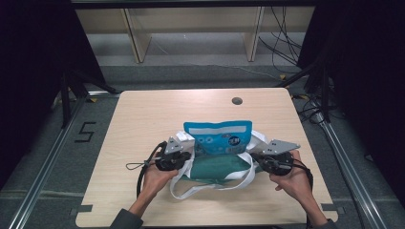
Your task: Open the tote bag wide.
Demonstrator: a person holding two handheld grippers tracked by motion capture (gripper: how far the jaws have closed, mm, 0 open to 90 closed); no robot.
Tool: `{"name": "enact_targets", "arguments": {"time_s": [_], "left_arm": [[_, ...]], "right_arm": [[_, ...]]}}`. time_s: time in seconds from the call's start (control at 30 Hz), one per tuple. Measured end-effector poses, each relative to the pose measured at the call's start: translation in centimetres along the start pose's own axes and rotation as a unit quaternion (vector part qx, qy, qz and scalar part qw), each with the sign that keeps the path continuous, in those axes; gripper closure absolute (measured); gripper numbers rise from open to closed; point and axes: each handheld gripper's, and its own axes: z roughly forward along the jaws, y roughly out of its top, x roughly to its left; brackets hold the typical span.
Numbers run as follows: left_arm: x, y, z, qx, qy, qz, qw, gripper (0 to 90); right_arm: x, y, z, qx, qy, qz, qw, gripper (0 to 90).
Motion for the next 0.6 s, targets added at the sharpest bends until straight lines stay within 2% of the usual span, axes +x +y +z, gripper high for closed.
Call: {"name": "enact_targets", "arguments": {"time_s": [0.03,0.07,0.1,0.17,0.2,0.23,0.3,0.37,0.47,0.5,0.53,0.6], "left_arm": [[0.3,-0.3,0.4,0.012,0.002,0.005,0.9999,86.9],[0.4,-0.6,0.9,0.022,0.001,-0.008,0.9997,87.4],[0.4,-0.9,1.4,0.021,0.000,-0.017,0.9996,87.8],[0.4,-1.2,2.0,0.029,0.000,-0.019,0.9994,88.2],[0.3,-1.3,2.1,0.032,0.003,-0.014,0.9994,88.6],[0.3,-1.3,2.1,0.042,0.006,-0.004,0.9991,88.9],[0.3,-1.2,2.0,0.043,0.008,0.010,0.9990,88.9],[0.3,-1.1,1.8,0.038,0.007,-0.011,0.9992,88.0],[0.6,-0.6,0.8,0.022,0.002,-0.026,0.9994,81.2],[0.7,-0.3,0.3,0.013,-0.002,-0.028,0.9995,80.0],[0.7,0.1,-0.3,0.004,-0.006,-0.033,0.9994,78.7],[0.6,1.1,-1.7,-0.019,-0.011,-0.034,0.9992,76.4]], "right_arm": [[0.0,-0.2,0.5,0.011,-0.005,-0.005,0.9999,90.0],[0.0,-0.6,1.1,0.026,-0.008,-0.007,0.9996,90.0],[0.1,-1.1,1.8,0.043,-0.008,-0.007,0.9990,90.0],[0.1,-2.4,3.6,0.072,-0.005,-0.006,0.9974,90.0],[0.0,-2.9,4.2,0.083,-0.002,-0.004,0.9965,90.0],[0.2,-3.2,4.7,0.085,-0.005,0.002,0.9964,90.0],[0.2,-3.3,4.9,0.086,-0.007,-0.003,0.9963,90.0],[0.1,-3.3,4.8,0.084,-0.004,0.001,0.9965,90.0],[-0.2,-2.8,3.9,0.087,0.004,0.014,0.9961,86.8],[-0.3,-2.6,3.4,0.069,-0.001,0.005,0.9976,84.5],[-0.4,-2.2,2.5,0.070,0.004,0.012,0.9975,82.9],[-0.7,-1.6,0.9,0.039,0.004,0.018,0.9991,82.7]]}}
